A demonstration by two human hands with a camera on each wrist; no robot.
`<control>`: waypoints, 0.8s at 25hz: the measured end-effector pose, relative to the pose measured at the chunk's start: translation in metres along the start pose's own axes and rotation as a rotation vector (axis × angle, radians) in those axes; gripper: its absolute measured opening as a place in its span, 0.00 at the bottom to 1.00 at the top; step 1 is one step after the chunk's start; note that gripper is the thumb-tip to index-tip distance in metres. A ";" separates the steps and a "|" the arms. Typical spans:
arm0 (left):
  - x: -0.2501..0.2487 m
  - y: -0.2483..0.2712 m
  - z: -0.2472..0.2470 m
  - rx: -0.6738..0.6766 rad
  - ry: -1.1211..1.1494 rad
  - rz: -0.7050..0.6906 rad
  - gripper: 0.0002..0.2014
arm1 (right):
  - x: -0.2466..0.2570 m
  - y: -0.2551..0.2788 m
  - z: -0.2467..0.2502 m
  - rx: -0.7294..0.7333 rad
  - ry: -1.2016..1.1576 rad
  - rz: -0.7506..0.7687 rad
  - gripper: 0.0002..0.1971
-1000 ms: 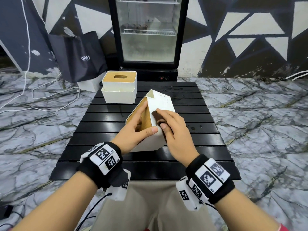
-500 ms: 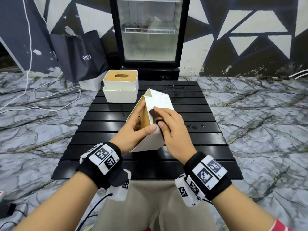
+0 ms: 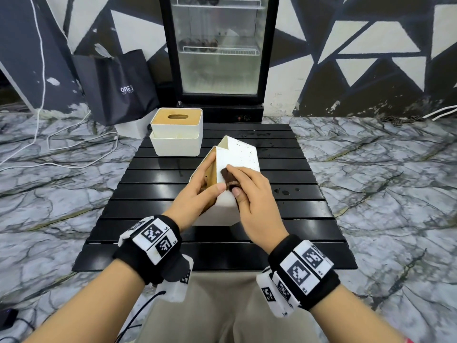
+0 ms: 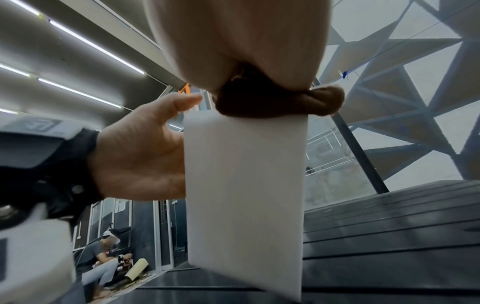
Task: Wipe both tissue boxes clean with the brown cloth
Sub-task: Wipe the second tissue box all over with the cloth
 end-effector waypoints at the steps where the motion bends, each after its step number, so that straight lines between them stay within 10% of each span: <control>1: 0.001 -0.001 -0.001 -0.001 0.004 -0.003 0.41 | -0.001 0.003 0.001 -0.002 -0.011 0.002 0.22; 14: 0.000 0.003 -0.006 0.054 0.041 0.024 0.38 | -0.036 -0.029 0.024 -0.054 -0.025 -0.106 0.22; 20: -0.004 0.001 -0.001 0.031 0.099 0.016 0.34 | -0.017 -0.014 0.014 0.004 0.039 0.067 0.21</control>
Point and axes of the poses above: each hand's wrist, its own y-axis away from the middle knuckle, its own z-axis out of the back of the hand, x = y × z, the point moved 9 cm from there along -y, towards the middle knuckle, and after that the axes turned 9 degrees about x, right-handed, at the moved point
